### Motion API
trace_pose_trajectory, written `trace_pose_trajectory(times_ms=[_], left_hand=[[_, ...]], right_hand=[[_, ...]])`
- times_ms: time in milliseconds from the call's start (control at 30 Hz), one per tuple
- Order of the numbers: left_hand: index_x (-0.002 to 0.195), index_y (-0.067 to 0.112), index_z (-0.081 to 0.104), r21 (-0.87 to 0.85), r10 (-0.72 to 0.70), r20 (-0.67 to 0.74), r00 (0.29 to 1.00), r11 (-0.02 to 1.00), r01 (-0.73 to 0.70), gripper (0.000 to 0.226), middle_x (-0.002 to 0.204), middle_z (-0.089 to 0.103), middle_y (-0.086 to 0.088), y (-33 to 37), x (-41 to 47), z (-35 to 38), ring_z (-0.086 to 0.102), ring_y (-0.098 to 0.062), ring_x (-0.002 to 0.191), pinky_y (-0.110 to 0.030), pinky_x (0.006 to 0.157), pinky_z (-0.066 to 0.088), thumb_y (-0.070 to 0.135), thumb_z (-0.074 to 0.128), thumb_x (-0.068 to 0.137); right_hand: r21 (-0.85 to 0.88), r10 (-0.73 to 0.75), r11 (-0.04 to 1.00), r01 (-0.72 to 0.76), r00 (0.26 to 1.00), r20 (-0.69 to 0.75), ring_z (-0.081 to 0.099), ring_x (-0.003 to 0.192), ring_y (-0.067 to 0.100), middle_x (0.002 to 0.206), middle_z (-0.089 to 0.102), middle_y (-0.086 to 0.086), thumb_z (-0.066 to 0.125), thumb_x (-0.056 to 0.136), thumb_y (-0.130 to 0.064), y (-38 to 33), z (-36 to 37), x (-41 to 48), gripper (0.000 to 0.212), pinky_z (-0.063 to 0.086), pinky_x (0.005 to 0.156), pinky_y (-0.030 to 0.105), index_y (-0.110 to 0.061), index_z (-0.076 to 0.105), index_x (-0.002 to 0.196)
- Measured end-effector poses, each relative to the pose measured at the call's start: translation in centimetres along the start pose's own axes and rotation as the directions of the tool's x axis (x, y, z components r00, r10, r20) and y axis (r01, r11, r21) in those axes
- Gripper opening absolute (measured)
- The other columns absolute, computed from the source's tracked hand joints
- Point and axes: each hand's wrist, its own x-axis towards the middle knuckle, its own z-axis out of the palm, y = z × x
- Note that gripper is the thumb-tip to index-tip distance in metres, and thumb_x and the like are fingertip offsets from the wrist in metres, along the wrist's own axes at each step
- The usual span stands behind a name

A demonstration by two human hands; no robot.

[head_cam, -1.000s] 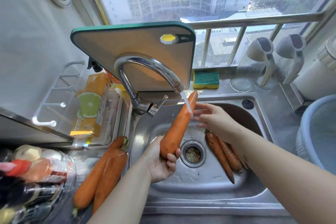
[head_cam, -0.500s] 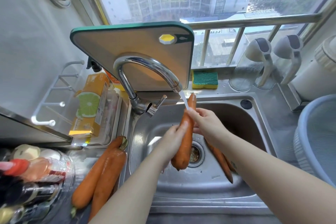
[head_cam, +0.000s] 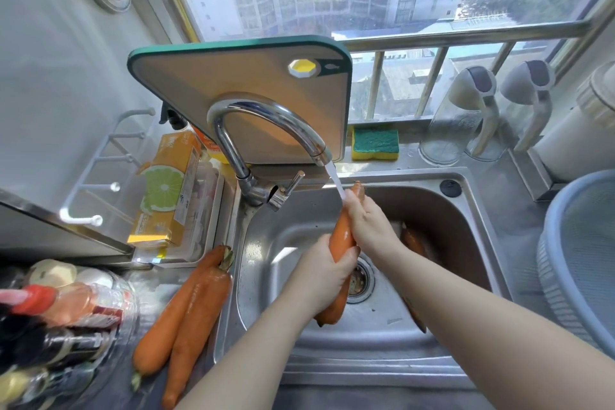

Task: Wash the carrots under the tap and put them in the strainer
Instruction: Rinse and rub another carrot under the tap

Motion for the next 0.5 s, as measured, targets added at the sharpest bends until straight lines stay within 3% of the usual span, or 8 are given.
trace_pose_trajectory(times_ms=[33, 100, 133, 200, 267, 333, 500], left_hand=[[0.090, 0.029, 0.054, -0.038, -0.004, 0.016, 1.000, 0.999, 0.004, 0.025, 0.076, 0.064, 0.006, 0.0, -0.1, -0.2, 0.063, -0.014, 0.071, -0.036, 0.067, 0.053, 0.054, 0.052, 0.085], [0.090, 0.027, 0.055, -0.107, -0.025, 0.067, 0.997, 0.994, 0.032, 0.028, 0.077, 0.066, 0.001, 0.1, -0.4, -0.9, 0.065, -0.020, 0.071, -0.044, 0.075, 0.055, 0.054, 0.052, 0.083], [0.092, 0.024, 0.055, -0.164, -0.041, 0.102, 0.994, 0.985, 0.057, 0.025, 0.078, 0.065, -0.002, 0.0, -0.5, -1.2, 0.065, -0.022, 0.069, -0.042, 0.073, 0.056, 0.049, 0.053, 0.087], [0.094, 0.018, 0.053, -0.288, -0.077, 0.181, 0.980, 0.949, 0.127, 0.017, 0.076, 0.064, -0.005, 0.0, -0.9, -1.7, 0.064, -0.020, 0.063, -0.031, 0.062, 0.055, 0.035, 0.053, 0.095], [0.095, 0.015, 0.052, -0.313, -0.081, 0.222, 0.972, 0.938, 0.150, 0.014, 0.074, 0.063, -0.005, -0.1, -1.3, -2.0, 0.063, -0.018, 0.060, -0.027, 0.058, 0.051, 0.029, 0.051, 0.096], [0.093, 0.015, 0.051, -0.314, -0.082, 0.249, 0.965, 0.936, 0.160, 0.013, 0.073, 0.062, -0.006, -0.3, -1.6, -2.2, 0.062, -0.018, 0.059, -0.026, 0.058, 0.050, 0.027, 0.051, 0.097], [0.097, 0.013, 0.052, -0.366, -0.102, 0.300, 0.948, 0.906, 0.214, 0.016, 0.071, 0.063, -0.006, -0.7, -2.1, -2.5, 0.062, -0.020, 0.058, -0.028, 0.058, 0.051, 0.029, 0.050, 0.097]], right_hand=[[0.034, 0.014, 0.999, -0.014, 1.000, -0.006, 0.062, 0.089, 0.024, 0.091, 0.063, 0.008, 0.043, 0.097, -0.043, -0.1, 0.3, 0.0, 0.036, 0.049, 0.090, 0.046, -0.011, 0.059, 0.095], [0.262, 0.063, 0.963, -0.064, 0.998, 0.010, 0.060, 0.077, 0.021, 0.087, 0.060, 0.009, 0.047, 0.097, -0.029, -0.4, 1.0, 0.2, 0.022, 0.054, 0.081, 0.040, -0.009, 0.056, 0.099], [0.384, 0.076, 0.920, -0.085, 0.996, 0.039, 0.058, 0.069, 0.018, 0.082, 0.057, 0.009, 0.049, 0.097, -0.017, -0.7, 1.3, 0.2, 0.012, 0.055, 0.070, 0.033, -0.008, 0.052, 0.104], [0.437, 0.061, 0.896, -0.075, 0.997, 0.045, 0.053, 0.056, 0.013, 0.073, 0.051, 0.009, 0.047, 0.095, -0.004, -1.3, 1.7, 0.4, 0.013, 0.050, 0.054, 0.023, -0.008, 0.049, 0.107], [0.407, 0.084, 0.910, -0.084, 0.996, 0.018, 0.049, 0.049, 0.014, 0.064, 0.049, 0.009, 0.046, 0.096, -0.007, -1.3, 2.0, 0.5, 0.008, 0.048, 0.049, 0.025, -0.008, 0.050, 0.089], [0.449, 0.173, 0.879, -0.159, 0.985, 0.009, 0.047, 0.045, 0.016, 0.060, 0.047, 0.007, 0.043, 0.099, -0.015, -1.3, 2.2, 0.7, 0.025, 0.046, 0.048, 0.027, -0.010, 0.047, 0.075], [0.645, 0.372, 0.662, -0.382, 0.914, 0.159, 0.043, 0.046, 0.017, 0.057, 0.045, 0.005, 0.040, 0.101, -0.028, -1.7, 1.5, 0.9, 0.035, 0.045, 0.047, 0.023, -0.011, 0.047, 0.072]])
